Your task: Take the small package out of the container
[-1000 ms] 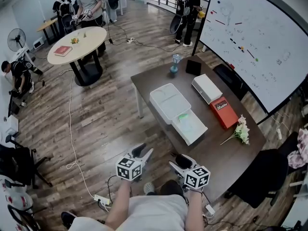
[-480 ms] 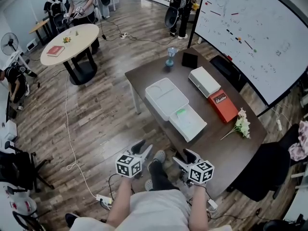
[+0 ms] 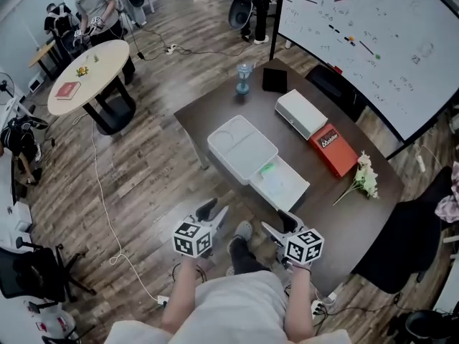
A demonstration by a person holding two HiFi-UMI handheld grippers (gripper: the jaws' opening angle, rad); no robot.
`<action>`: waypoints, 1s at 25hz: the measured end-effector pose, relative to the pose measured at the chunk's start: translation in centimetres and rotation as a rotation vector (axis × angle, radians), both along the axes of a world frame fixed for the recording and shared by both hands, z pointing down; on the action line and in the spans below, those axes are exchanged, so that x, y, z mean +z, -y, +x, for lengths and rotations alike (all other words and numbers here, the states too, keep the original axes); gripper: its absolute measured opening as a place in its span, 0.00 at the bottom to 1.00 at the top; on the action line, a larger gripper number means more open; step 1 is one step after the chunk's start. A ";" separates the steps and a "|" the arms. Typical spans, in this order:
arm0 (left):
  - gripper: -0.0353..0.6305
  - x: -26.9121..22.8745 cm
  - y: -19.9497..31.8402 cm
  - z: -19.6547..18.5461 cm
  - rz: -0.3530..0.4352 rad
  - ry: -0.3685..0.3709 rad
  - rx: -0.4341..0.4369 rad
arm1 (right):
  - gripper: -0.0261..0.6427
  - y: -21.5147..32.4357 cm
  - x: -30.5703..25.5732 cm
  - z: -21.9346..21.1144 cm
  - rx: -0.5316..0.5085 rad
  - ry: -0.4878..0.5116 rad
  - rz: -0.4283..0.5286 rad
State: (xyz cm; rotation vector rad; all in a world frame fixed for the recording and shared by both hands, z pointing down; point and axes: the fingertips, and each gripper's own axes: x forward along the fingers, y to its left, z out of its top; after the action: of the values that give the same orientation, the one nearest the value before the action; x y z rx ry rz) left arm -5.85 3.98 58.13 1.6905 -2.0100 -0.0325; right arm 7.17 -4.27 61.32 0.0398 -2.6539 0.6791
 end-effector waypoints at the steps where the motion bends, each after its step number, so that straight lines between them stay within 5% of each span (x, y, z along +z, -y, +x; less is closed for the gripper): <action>1: 0.30 -0.1 0.7 -0.5 -0.004 0.003 0.005 | 0.54 0.8 0.0 -0.5 0.006 0.001 -0.001; 25: 0.30 -0.7 13.0 -11.7 -0.055 0.085 0.110 | 0.53 16.2 1.9 -10.2 0.145 -0.002 -0.023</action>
State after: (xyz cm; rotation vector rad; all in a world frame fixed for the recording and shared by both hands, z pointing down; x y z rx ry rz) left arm -17.59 -9.02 57.45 1.7917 -1.9559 0.1339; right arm -3.02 -20.45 63.22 0.2279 -2.6605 0.7545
